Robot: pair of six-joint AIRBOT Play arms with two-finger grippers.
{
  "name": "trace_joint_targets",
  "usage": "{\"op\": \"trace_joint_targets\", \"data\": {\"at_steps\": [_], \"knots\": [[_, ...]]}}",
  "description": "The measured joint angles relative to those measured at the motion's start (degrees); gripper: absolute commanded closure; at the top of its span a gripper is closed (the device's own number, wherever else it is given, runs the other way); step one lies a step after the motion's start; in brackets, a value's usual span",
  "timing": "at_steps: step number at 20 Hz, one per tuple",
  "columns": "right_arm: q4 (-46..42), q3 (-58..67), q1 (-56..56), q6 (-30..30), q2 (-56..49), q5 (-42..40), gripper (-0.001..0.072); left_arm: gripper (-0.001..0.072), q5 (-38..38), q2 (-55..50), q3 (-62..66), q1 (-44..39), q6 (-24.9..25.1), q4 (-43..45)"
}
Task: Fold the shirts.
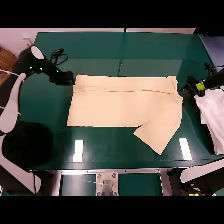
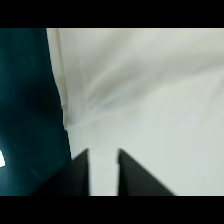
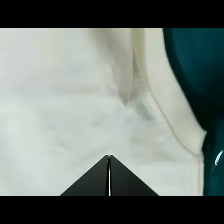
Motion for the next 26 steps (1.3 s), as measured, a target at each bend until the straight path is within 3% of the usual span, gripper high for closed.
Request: {"op": "trace_joint_targets", "data": {"at_steps": [6, 11, 12, 13, 14, 15, 21, 26], "knots": [[-1.1, -14.9, -1.2, 1.2, 12.9, 3.8, 0.0694, 0.0682, -12.6, 6.4, -1.8, 1.2, -4.1, 1.2], [-3.3, -37.4, -8.3, 0.4, 30.7, 2.1, 0.0691, 0.0680, -7.0, 24.0, -26.6, 1.4, -5.4, 1.7], [-3.3, -41.9, -10.5, 0.4, 34.1, 1.4, 0.0663, 0.0638, -4.2, 28.2, -32.6, 1.4, -5.6, 1.7], [-3.6, -45.8, -12.3, 0.3, 36.8, 0.9, 0.0550, 0.0249, -1.3, 31.8, -37.8, 1.4, -5.9, 1.3], [-3.7, -49.6, -14.1, 0.3, 39.2, 0.3, 0.0462, 0.0007, 1.3, 34.8, -42.6, 1.4, -6.5, 0.9], [-3.7, -52.6, -15.3, 0.4, 40.8, -0.3, 0.0422, 0.0031, 4.2, 37.4, -47.3, 1.4, -7.1, -0.2], [-1.3, -64.4, -17.8, 0.3, 44.5, -6.0, 0.0417, 0.0038, 20.6, 43.0, -65.4, -1.3, -8.6, -11.3], [2.4, -69.9, -17.9, -1.1, 45.0, -11.1, 0.0414, 0.0037, 33.5, 42.3, -71.1, -8.0, -11.0, -15.7]]}}
